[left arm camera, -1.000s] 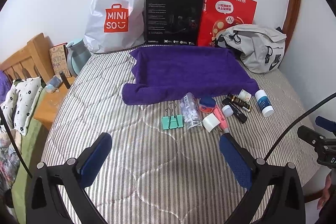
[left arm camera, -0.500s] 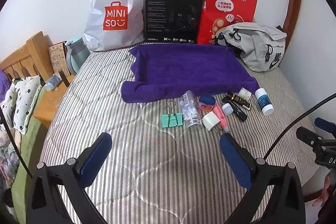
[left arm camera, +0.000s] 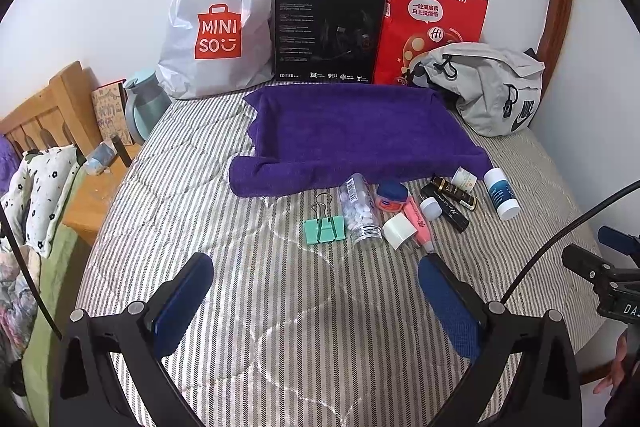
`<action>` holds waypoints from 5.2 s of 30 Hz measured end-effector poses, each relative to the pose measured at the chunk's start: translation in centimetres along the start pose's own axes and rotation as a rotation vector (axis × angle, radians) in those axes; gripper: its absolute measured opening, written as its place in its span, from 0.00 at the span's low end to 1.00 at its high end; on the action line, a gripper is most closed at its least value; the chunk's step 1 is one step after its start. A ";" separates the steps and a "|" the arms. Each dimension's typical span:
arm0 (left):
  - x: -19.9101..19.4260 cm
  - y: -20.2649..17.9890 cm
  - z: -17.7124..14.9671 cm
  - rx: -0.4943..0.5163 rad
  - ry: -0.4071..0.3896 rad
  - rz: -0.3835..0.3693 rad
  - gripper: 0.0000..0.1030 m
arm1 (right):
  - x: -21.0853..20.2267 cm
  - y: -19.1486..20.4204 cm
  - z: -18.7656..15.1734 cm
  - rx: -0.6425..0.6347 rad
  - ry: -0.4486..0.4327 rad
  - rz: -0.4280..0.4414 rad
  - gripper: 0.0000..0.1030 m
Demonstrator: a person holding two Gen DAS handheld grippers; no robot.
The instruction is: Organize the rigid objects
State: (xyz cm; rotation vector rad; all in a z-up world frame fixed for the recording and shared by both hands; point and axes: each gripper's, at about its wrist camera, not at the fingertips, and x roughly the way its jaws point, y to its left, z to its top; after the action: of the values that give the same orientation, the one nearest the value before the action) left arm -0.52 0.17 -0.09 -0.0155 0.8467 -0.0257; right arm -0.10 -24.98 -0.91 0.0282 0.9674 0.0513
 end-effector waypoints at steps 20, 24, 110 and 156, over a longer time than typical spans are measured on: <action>0.0 -0.2 0.1 0.008 0.011 0.002 1.00 | 0.3 0.0 -0.1 -0.002 0.014 0.002 1.00; 0.1 -0.3 0.2 0.009 0.010 0.002 1.00 | 0.3 -0.1 -0.1 0.000 0.014 0.007 1.00; 15.5 0.0 1.2 0.009 0.128 0.001 0.39 | 17.3 -6.2 5.2 0.004 0.073 0.027 0.35; 15.8 4.0 12.5 -0.055 0.038 -0.031 0.40 | 25.1 2.5 21.2 -0.139 0.073 0.245 0.35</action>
State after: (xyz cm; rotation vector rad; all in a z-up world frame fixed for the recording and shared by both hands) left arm 19.34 3.77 -3.74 -0.0803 0.8852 -0.0315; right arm 31.47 -21.12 -9.41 0.0170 1.0276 0.3470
